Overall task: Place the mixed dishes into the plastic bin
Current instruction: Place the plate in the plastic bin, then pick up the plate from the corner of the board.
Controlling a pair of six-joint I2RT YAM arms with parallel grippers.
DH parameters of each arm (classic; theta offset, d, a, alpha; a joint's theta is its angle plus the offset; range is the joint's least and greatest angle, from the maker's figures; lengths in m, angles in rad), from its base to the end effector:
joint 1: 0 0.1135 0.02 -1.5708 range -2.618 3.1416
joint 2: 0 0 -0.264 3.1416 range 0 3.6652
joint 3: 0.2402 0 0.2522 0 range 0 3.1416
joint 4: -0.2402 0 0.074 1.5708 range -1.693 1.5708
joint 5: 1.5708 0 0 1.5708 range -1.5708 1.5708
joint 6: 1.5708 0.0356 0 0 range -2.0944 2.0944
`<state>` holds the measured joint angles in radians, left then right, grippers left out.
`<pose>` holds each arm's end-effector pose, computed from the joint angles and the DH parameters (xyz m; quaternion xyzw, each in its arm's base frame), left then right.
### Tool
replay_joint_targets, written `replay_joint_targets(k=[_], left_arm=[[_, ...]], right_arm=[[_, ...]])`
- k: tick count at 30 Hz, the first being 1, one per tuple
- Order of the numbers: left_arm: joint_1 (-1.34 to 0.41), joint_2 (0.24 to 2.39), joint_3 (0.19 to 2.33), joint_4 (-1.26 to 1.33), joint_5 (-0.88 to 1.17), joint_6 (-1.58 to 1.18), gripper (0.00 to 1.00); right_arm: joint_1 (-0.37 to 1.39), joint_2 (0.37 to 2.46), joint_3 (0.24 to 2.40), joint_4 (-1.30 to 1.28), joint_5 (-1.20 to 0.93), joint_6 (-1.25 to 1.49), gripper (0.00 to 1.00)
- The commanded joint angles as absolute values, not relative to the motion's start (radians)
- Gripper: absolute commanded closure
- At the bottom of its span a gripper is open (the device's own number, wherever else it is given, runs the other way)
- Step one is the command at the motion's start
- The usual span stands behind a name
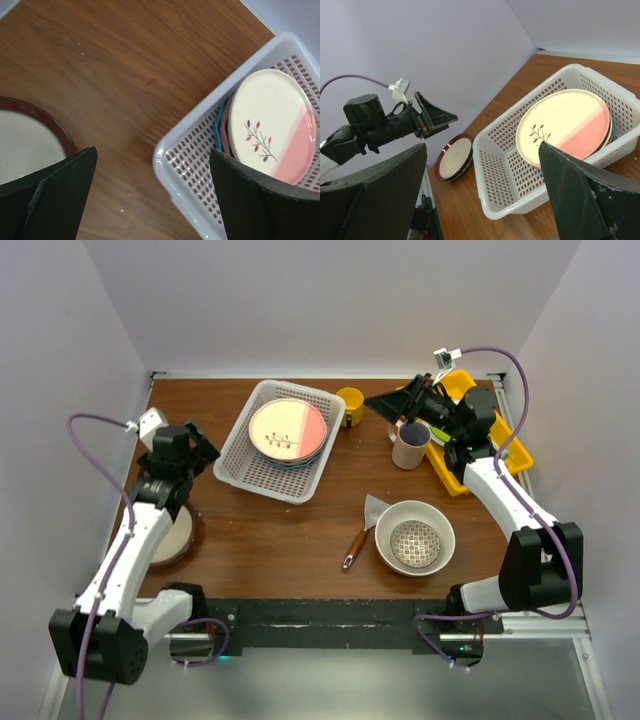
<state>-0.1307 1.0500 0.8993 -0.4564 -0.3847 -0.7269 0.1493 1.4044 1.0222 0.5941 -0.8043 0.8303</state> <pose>0.2275 -0.0164 0.3040 -0.3401 0.8054 -0.0351 0.4841 0.3150 0.0733 0.3589 -0.0939 0.6467 0.5538 0.5160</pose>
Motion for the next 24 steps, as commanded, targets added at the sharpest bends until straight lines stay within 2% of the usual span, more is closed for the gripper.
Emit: replay_joint_targets(k=[1, 7, 11, 15, 16, 19, 24], left_arm=[[-0.06, 0.947, 0.812, -0.393, -0.387, -0.585, 0.0], [-0.014, 1.044, 0.796, -0.481, -0.333, -0.617, 0.0], [-0.005, 1.109, 0.801, -0.535, -0.376, -0.708, 0.02], [0.0, 1.179, 0.833, -0.635, -0.431, -0.827, 0.18], [0.0, 1.205, 0.834, -0.644, -0.44, -0.84, 0.25], [0.0, 1.262, 0.835, -0.663, -0.445, -0.87, 0.35], [0.0, 1.362, 0.853, -0.695, -0.453, -0.894, 0.41]], right_arm=[[0.144, 1.368, 1.019, 0.649, -0.818, 0.841, 0.02], [0.143, 1.367, 1.015, 0.652, -0.822, 0.847, 0.02], [0.143, 1.364, 1.012, 0.658, -0.822, 0.854, 0.02], [0.143, 1.365, 1.011, 0.661, -0.825, 0.861, 0.02], [0.144, 1.365, 1.011, 0.663, -0.825, 0.862, 0.02], [0.144, 1.365, 1.011, 0.664, -0.827, 0.865, 0.02], [0.141, 1.365, 1.009, 0.664, -0.827, 0.867, 0.02]])
